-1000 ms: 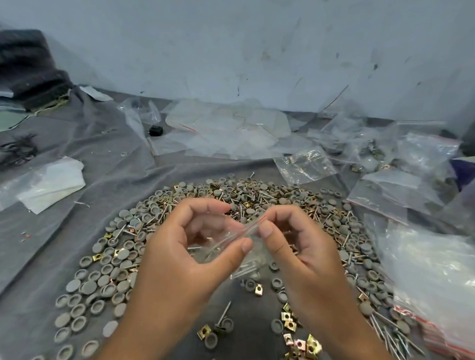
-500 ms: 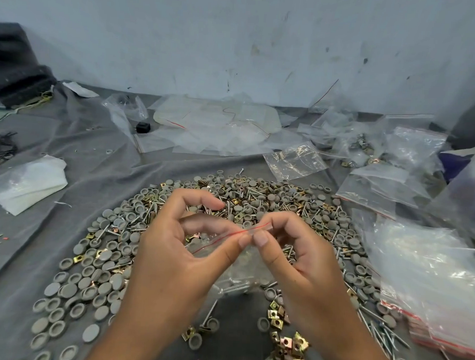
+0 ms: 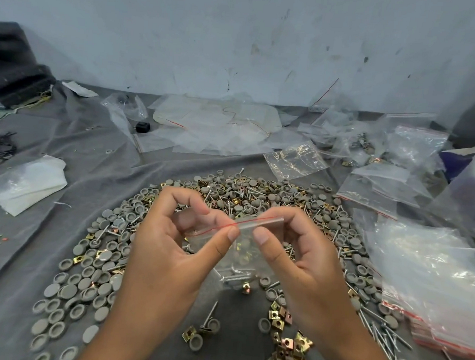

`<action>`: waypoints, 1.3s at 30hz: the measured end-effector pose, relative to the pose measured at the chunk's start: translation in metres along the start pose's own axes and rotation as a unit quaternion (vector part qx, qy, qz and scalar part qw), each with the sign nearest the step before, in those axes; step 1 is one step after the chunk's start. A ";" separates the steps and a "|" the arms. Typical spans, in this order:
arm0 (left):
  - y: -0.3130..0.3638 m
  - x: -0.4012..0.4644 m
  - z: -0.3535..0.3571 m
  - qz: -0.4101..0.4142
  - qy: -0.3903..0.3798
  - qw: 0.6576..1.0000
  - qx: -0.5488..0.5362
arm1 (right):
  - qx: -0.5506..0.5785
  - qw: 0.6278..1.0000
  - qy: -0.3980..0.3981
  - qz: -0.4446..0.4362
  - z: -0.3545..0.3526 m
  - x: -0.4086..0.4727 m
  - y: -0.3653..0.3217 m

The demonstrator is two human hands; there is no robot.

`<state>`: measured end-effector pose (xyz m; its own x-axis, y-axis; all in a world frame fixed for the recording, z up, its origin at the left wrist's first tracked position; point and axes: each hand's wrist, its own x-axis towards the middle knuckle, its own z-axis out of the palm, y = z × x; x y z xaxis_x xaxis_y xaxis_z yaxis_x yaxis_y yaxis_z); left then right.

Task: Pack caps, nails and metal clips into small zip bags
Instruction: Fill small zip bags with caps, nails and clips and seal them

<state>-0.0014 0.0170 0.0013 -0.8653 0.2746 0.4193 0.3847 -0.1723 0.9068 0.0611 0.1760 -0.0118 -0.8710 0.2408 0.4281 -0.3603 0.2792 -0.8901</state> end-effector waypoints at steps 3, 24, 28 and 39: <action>0.001 0.000 -0.001 0.002 0.003 1.000 0.009 | -0.001 1.000 0.007 -0.001 0.001 0.000 0.000; -0.002 -0.001 -0.001 -0.002 -0.002 1.000 -0.002 | 0.120 0.991 0.063 0.012 -0.004 0.001 -0.007; 0.000 -0.001 0.002 0.008 0.000 1.000 0.001 | 0.119 0.992 0.042 0.011 -0.002 -0.001 -0.008; 0.000 -0.001 0.000 0.016 0.009 1.000 0.022 | 0.072 0.996 0.051 0.009 -0.003 -0.001 -0.006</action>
<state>-0.0006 0.0166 0.0008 -0.8576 0.2519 0.4484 0.4267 -0.1382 0.8938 0.0654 0.1770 -0.0061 -0.8421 0.3389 0.4196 -0.3959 0.1401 -0.9075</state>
